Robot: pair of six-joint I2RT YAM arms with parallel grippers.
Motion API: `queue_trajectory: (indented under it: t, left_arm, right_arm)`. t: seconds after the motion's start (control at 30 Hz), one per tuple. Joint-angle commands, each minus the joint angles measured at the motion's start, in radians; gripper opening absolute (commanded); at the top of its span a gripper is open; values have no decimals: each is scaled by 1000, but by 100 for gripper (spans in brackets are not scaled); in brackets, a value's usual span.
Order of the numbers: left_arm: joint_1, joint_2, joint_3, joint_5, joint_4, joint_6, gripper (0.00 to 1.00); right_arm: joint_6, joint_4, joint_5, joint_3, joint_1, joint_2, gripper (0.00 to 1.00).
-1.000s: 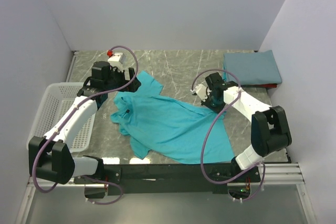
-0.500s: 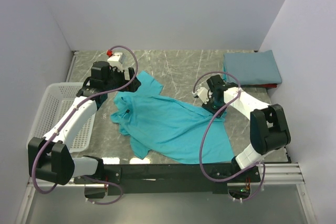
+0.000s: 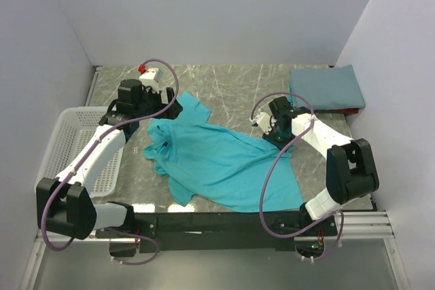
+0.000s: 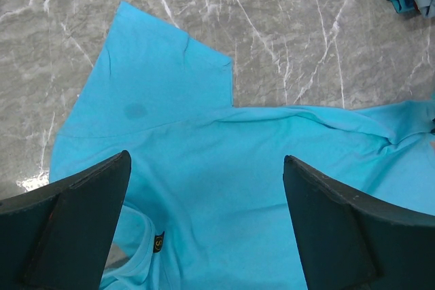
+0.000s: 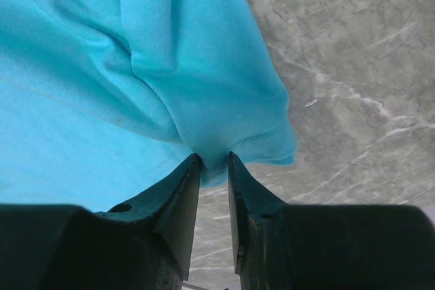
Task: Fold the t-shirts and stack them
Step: Flatten the tshirt out
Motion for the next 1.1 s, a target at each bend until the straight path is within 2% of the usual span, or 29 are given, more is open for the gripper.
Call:
queue_trajectory:
  t: [0.0, 0.1, 0.23, 0.33, 0.43, 0.47, 0.5, 0.57, 0.6, 0.63, 0.67, 0.77, 0.87, 0.9, 1.0, 1.07]
  left_arm:
    - [-2, -23, 3, 26, 8, 17, 99]
    - [-2, -20, 5, 28, 6, 17, 99]
    - [-2, -20, 6, 28, 6, 18, 99]
    - [-2, -23, 5, 26, 8, 20, 100]
    - [-2, -23, 5, 28, 8, 18, 100]
    - [-2, -23, 5, 25, 6, 17, 99]
    - [-2, -25, 5, 22, 6, 20, 99]
    - [-2, -31, 2, -4, 4, 24, 100]
    - [-2, -32, 0, -11, 4, 29, 100]
    - [-2, -35, -1, -20, 6, 32, 99]
    - [-2, -37, -1, -30, 6, 30, 99]
    - [-1, -29, -9, -35, 23, 26, 99]
    - [12, 21, 0, -3, 40, 6, 100]
    - [21, 41, 15, 35, 44, -17, 99]
    - [65, 161, 103, 135, 32, -74, 93]
    - [87, 282, 210, 161, 6, -101, 88]
  right_arm:
    - [6, -19, -27, 19, -7, -25, 31]
    - [5, -18, -17, 20, -8, -31, 32]
    - [5, -15, -12, 40, -11, -24, 0]
    - [1, -4, 14, 87, -16, 5, 0]
    - [17, 77, 106, 201, -40, 82, 0]
    - [30, 121, 185, 233, -50, 105, 0]
    - [55, 211, 219, 296, -57, 151, 4]
    - [84, 284, 296, 351, -80, 194, 27]
    - [100, 310, 302, 400, -86, 223, 57]
    - [107, 311, 302, 422, -93, 232, 77]
    - [112, 297, 272, 451, -103, 238, 84]
    - [144, 274, 188, 434, -129, 205, 86]
    - [140, 210, -54, 413, -183, 157, 88]
    - [130, 162, -217, 408, -203, 145, 88]
    - [86, 97, -476, 381, -246, 142, 88]
    - [74, 73, -527, 365, -249, 146, 85]
